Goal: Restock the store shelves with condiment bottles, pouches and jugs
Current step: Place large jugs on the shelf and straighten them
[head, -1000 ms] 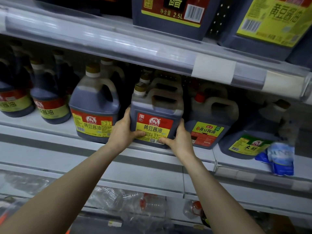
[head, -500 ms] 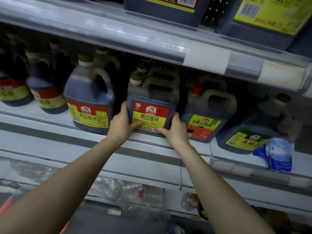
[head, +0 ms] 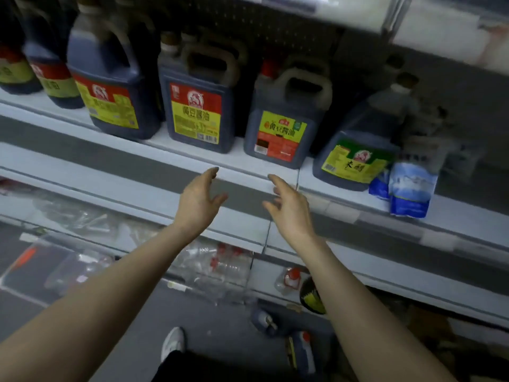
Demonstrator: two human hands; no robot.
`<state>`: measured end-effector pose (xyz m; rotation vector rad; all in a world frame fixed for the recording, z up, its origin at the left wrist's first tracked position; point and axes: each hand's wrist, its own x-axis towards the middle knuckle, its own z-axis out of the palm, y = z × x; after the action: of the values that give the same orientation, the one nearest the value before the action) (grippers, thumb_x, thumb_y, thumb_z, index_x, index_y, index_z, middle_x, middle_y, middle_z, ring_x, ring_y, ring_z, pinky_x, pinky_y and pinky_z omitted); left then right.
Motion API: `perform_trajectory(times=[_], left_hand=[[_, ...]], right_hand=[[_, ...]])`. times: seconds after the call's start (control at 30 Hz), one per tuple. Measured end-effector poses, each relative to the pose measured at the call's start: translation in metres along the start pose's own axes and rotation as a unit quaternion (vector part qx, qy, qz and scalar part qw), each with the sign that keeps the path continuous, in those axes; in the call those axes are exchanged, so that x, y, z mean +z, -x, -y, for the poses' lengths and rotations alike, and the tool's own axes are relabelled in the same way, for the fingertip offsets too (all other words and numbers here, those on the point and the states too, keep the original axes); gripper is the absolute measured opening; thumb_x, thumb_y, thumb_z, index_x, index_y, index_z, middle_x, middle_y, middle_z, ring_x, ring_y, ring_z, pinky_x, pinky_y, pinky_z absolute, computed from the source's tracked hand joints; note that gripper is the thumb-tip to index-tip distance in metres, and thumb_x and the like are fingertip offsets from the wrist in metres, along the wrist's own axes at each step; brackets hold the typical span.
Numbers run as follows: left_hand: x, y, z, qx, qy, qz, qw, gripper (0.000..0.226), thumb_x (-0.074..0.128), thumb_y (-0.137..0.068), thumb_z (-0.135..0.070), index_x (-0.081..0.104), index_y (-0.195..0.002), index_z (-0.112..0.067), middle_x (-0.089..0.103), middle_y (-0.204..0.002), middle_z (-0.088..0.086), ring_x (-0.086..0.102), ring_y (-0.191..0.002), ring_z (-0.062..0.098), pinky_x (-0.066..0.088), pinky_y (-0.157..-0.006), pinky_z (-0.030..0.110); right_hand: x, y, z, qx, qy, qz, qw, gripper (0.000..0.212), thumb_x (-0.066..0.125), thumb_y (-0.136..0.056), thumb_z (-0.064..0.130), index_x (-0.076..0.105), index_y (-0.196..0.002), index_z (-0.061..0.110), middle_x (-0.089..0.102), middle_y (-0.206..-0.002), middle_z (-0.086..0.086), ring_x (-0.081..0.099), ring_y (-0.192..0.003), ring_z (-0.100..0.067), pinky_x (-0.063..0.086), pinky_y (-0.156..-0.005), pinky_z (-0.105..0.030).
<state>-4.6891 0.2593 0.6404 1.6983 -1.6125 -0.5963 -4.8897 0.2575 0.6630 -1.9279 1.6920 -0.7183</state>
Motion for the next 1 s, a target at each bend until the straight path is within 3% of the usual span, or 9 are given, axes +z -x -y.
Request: perform_trajectory(times=[0.17, 0.33, 0.5, 0.6, 0.73, 0.87, 1.0], left_hand=[[0.086, 0.087, -0.027, -0.012, 0.043, 0.08, 0.996, 0.05, 0.071, -0.09, -0.015, 0.055, -0.138, -0.012, 0.061, -0.133, 0.008, 0.059, -0.119, 0.023, 0.049, -0.102, 0.042], [0.166, 0.162, -0.025, -0.06, 0.067, 0.179, 0.98, 0.049, 0.071, -0.089, -0.011, 0.057, -0.136, -0.01, 0.063, -0.13, 0.008, 0.06, -0.119, 0.021, 0.048, -0.102, 0.033], [0.222, 0.216, 0.005, -0.091, 0.05, 0.248, 0.963, 0.049, 0.07, -0.09, -0.011, 0.055, -0.137, -0.011, 0.061, -0.131, 0.008, 0.059, -0.119, 0.021, 0.047, -0.101, 0.031], [0.26, 0.235, 0.038, -0.109, 0.032, 0.284, 0.952, 0.051, 0.07, -0.09, -0.01, 0.055, -0.138, -0.012, 0.061, -0.133, 0.008, 0.059, -0.119, 0.021, 0.047, -0.101, 0.029], [0.314, 0.247, 0.097, -0.125, 0.018, 0.314, 0.941, 0.055, 0.072, -0.089, -0.009, 0.053, -0.14, -0.013, 0.059, -0.134, 0.009, 0.058, -0.12, 0.021, 0.046, -0.1, 0.027], [0.377, 0.255, 0.172, -0.137, 0.005, 0.338, 0.931, 0.063, 0.073, -0.087, -0.01, 0.047, -0.144, -0.017, 0.055, -0.138, 0.008, 0.054, -0.125, 0.021, 0.046, -0.101, 0.029], [0.436, 0.259, 0.247, -0.152, -0.001, 0.34, 0.928, 0.072, 0.075, -0.084, -0.006, 0.042, -0.147, -0.016, 0.053, -0.138, 0.01, 0.053, -0.125, 0.023, 0.047, -0.102, 0.035]], right_hand=[[-0.026, 0.085, -0.09, 0.042, 0.005, 0.011, 0.999, 0.052, 0.069, -0.094, 0.013, 0.054, -0.144, 0.019, 0.064, -0.134, -0.01, 0.063, -0.117, -0.028, 0.051, -0.099, -0.042], [-0.024, 0.164, -0.176, 0.115, 0.0, 0.052, 0.992, 0.049, 0.069, -0.094, 0.01, 0.057, -0.141, 0.015, 0.064, -0.133, -0.01, 0.061, -0.121, -0.027, 0.049, -0.103, -0.042], [0.005, 0.221, -0.243, 0.191, 0.012, 0.098, 0.977, 0.052, 0.067, -0.096, 0.016, 0.052, -0.145, 0.019, 0.059, -0.141, -0.005, 0.053, -0.13, -0.023, 0.045, -0.102, -0.031], [0.043, 0.242, -0.283, 0.223, 0.004, 0.128, 0.966, 0.055, 0.068, -0.094, 0.013, 0.05, -0.147, 0.016, 0.056, -0.144, -0.006, 0.052, -0.133, -0.022, 0.042, -0.101, -0.025], [0.101, 0.262, -0.337, 0.274, -0.01, 0.152, 0.95, 0.057, 0.07, -0.094, 0.017, 0.049, -0.147, 0.019, 0.056, -0.145, -0.003, 0.053, -0.133, -0.022, 0.046, -0.107, -0.039], [0.167, 0.277, -0.403, 0.296, -0.008, 0.163, 0.941, 0.065, 0.074, -0.091, 0.021, 0.045, -0.15, 0.019, 0.053, -0.149, -0.003, 0.05, -0.135, -0.02, 0.042, -0.105, -0.029], [0.234, 0.285, -0.468, 0.314, -0.036, 0.174, 0.932, 0.075, 0.076, -0.089, 0.016, 0.038, -0.154, 0.021, 0.046, -0.154, -0.003, 0.043, -0.141, -0.021, 0.044, -0.111, -0.04]])
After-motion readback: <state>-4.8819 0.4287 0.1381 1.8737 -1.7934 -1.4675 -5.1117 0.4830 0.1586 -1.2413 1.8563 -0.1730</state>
